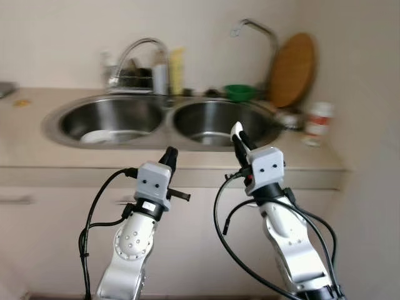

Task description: Kitchen organization

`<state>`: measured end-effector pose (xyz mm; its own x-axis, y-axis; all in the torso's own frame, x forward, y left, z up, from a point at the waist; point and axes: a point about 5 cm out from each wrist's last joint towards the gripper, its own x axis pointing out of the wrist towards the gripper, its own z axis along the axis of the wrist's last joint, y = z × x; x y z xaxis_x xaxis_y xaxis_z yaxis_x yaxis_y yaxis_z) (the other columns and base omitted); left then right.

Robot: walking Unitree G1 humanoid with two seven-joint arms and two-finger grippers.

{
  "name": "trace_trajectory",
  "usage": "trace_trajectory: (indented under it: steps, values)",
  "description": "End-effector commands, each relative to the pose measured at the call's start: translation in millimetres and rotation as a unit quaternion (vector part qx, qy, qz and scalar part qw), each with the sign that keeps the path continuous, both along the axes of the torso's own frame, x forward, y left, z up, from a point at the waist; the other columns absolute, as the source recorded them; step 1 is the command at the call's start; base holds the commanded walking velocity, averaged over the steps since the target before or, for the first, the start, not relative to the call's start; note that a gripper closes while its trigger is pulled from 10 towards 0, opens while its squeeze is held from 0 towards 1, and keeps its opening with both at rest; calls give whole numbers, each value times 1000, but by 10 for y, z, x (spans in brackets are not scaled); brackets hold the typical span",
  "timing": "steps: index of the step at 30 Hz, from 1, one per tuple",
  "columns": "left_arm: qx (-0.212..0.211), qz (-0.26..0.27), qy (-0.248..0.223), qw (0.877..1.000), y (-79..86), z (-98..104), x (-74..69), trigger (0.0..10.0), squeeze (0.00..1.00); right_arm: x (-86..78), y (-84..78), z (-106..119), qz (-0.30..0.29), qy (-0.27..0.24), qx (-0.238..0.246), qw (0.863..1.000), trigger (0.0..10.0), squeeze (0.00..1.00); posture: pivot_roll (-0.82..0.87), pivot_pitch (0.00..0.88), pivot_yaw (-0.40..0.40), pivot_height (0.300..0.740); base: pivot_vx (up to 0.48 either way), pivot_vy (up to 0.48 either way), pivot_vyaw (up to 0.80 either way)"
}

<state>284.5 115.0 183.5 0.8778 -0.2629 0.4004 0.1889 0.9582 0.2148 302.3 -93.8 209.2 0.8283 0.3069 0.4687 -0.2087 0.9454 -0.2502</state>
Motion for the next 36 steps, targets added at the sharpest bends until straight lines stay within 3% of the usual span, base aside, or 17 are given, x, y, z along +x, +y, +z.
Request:
trace_trajectory:
  steps: [1,8,20,36]
  values:
    - [-2,9,1,1000,55,13,2,10000,0,-16,82,44,19,-5,4,1000,10000,0,59,0,-35,740,0,480,800]
    - [-6,9,4,1000,62,8,7,10000,0,2,32,29,6,3,22,1000,10000,0,55,0,-33,740,0,479,571]
    - [-5,5,-15,1000,64,53,-2,10000,0,31,-12,5,-6,14,35,999,10000,0,57,0,-34,740,0,0,0]
    - [-8,4,-29,1000,74,112,25,10000,0,61,10,34,0,18,48,999,10000,0,59,0,-32,740,331,0,-132]
